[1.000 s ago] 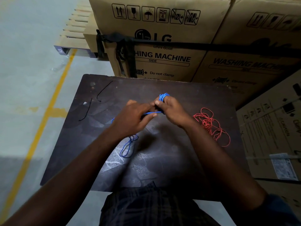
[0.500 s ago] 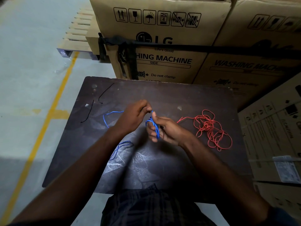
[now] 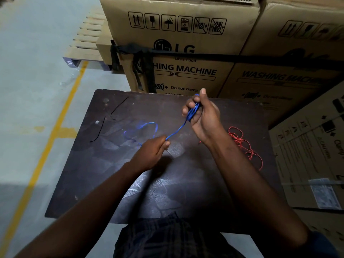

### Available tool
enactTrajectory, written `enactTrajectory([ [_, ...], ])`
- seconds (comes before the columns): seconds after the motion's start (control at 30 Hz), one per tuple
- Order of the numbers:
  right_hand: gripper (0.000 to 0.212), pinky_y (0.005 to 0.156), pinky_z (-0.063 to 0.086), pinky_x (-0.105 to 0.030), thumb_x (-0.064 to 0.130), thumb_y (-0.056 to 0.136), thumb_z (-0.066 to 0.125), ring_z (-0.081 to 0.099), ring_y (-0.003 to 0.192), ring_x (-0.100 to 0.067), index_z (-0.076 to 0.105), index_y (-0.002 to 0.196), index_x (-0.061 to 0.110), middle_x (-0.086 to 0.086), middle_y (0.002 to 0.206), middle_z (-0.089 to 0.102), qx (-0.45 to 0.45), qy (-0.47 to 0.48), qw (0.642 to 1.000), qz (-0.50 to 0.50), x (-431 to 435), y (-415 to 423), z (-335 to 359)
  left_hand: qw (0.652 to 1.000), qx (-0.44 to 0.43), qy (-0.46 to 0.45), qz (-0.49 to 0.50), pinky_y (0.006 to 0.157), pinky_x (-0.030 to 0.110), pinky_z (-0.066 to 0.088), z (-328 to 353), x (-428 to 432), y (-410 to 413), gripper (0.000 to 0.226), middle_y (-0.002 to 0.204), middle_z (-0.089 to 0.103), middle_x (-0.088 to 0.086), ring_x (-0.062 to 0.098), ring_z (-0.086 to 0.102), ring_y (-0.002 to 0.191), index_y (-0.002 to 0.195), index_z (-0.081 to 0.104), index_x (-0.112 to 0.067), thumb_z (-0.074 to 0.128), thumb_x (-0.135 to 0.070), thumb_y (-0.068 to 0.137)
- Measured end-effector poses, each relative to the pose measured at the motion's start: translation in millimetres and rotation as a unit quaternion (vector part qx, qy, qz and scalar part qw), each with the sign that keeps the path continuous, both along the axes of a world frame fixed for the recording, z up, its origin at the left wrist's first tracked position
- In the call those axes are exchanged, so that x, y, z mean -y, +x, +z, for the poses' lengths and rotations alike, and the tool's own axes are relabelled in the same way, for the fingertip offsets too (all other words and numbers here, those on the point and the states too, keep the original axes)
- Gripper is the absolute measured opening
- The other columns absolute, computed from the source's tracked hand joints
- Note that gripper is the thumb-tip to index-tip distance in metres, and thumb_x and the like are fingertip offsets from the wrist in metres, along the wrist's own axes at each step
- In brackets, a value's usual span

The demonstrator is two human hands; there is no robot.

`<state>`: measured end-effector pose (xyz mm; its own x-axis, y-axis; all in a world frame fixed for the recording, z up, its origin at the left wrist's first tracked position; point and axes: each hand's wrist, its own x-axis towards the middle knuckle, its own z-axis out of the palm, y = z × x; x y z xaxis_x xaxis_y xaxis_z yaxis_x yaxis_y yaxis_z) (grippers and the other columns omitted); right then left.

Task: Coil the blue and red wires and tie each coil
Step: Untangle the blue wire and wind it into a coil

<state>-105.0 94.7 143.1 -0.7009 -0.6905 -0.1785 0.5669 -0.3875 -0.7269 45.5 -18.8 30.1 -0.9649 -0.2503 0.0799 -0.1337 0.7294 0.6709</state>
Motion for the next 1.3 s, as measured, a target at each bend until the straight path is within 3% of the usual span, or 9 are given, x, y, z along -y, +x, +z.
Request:
enactTrajectory([
  [0.23,0.033,0.059,0.050,-0.024,0.018,0.105,0.034,0.056,0.055,-0.011,0.049,0.076,0.013,0.000,0.065,0.054,-0.181,0.174,0.962,-0.106,17.7,-5.7,-32.6,0.996,-0.032,-0.054,-0.065,0.071,0.031,0.046,18.2,-8.8,3.7,0.039,0.079,0.062,-0.005,0.014,0.059,0.077,0.085,0.060,-0.016,0.035,-0.042,0.100],
  [0.4,0.030,0.066,0.051,-0.034,0.026,0.100,0.041,0.055,0.063,-0.010,0.053,0.073,0.017,0.001,0.068,0.056,-0.450,0.307,0.836,0.069,3.7,12.1,-66.2,0.987,-0.139,-0.061,-0.056,0.064,0.019,0.039,46.0,-4.6,0.6,0.025,0.070,0.060,-0.001,0.011,0.053,0.065,0.082,0.065,-0.010,0.057,-0.029,0.096],
  [0.5,0.037,0.063,0.040,-0.024,0.026,0.102,0.040,0.050,0.059,-0.007,0.051,0.066,0.019,0.002,0.063,0.053,-0.517,0.307,0.783,0.158,-11.8,19.2,-63.4,0.985,-0.162,-0.046,-0.028,0.063,0.016,0.037,57.0,5.1,-2.5,0.013,0.068,0.059,0.000,0.010,0.051,0.062,0.082,0.067,-0.010,0.070,-0.021,0.089],
  [0.6,0.044,0.062,0.043,-0.025,0.038,0.100,0.034,0.051,0.057,-0.013,0.055,0.072,0.011,-0.003,0.062,0.054,-0.399,0.263,0.843,0.246,-24.2,26.5,-57.1,0.986,-0.164,-0.029,-0.012,0.062,0.020,0.040,60.3,13.4,-4.2,0.012,0.068,0.059,-0.003,0.009,0.051,0.062,0.080,0.066,-0.013,0.071,-0.022,0.086],
  [0.77,0.054,0.054,0.039,-0.026,0.045,0.100,0.027,0.045,0.049,-0.021,0.050,0.065,0.011,-0.008,0.055,0.046,-0.292,0.224,0.862,0.349,-31.4,35.0,-47.5,0.989,-0.146,0.018,-0.008,0.061,0.012,0.037,61.9,10.8,-6.0,0.020,0.070,0.059,-0.006,0.011,0.052,0.064,0.083,0.063,-0.011,0.060,-0.030,0.088],
  [0.87,0.055,0.049,0.031,-0.029,0.041,0.103,0.026,0.035,0.046,-0.018,0.041,0.059,0.012,-0.007,0.052,0.034,-0.218,0.191,0.883,0.369,-31.4,38.8,-38.6,0.991,-0.132,0.032,0.000,0.065,0.007,0.034,59.7,11.5,-7.9,0.026,0.069,0.052,-0.016,-0.002,0.051,0.067,0.087,0.060,-0.009,0.049,-0.030,0.094],
  [1.0,0.050,0.044,0.026,-0.028,0.039,0.100,0.027,0.029,0.041,-0.016,0.035,0.057,0.015,-0.003,0.047,0.028,-0.140,0.126,0.915,0.358,-24.6,49.4,-26.5,0.991,-0.127,0.033,0.013,0.069,0.005,0.034,54.2,14.0,-10.3,0.024,0.070,0.052,-0.020,-0.013,0.050,0.072,0.086,0.060,-0.009,0.045,-0.022,0.100],
  [1.2,0.054,0.040,0.026,-0.025,0.038,0.103,0.022,0.029,0.037,-0.013,0.038,0.055,0.019,0.003,0.044,0.030,-0.015,0.017,0.956,0.291,-9.0,48.9,-7.2,0.987,-0.095,0.123,0.037,0.070,0.020,0.046,39.9,4.9,-10.7,0.015,0.081,0.064,-0.006,0.004,0.061,0.074,0.107,0.055,-0.026,0.046,-0.018,0.098],
  [1.3,0.050,0.046,0.031,-0.026,0.042,0.104,0.022,0.034,0.042,-0.012,0.037,0.063,0.017,0.003,0.050,0.033,-0.028,0.003,0.976,0.218,-2.4,41.9,-3.0,0.988,-0.062,0.141,0.030,0.057,0.019,0.043,39.8,-4.8,-9.6,0.011,0.064,0.057,-0.006,0.002,0.055,0.054,0.097,0.051,-0.028,0.041,-0.027,0.102],
])
